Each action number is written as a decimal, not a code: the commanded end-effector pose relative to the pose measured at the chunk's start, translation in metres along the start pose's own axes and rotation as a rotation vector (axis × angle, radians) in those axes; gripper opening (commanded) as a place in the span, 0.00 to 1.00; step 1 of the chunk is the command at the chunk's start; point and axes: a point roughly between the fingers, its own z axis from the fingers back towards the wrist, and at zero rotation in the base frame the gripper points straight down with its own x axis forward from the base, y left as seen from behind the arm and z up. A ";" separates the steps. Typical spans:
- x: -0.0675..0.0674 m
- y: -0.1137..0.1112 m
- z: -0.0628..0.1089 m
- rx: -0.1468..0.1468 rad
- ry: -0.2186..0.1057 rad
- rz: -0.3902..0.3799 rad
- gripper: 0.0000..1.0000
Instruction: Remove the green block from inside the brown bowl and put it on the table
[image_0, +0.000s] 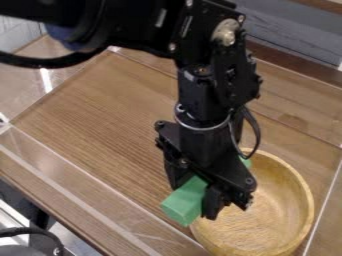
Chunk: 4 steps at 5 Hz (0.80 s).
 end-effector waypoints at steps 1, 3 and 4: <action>0.005 0.001 0.008 -0.003 -0.047 0.007 0.00; 0.005 0.001 0.007 -0.002 -0.055 0.013 0.00; 0.004 0.001 0.007 -0.001 -0.059 0.015 0.00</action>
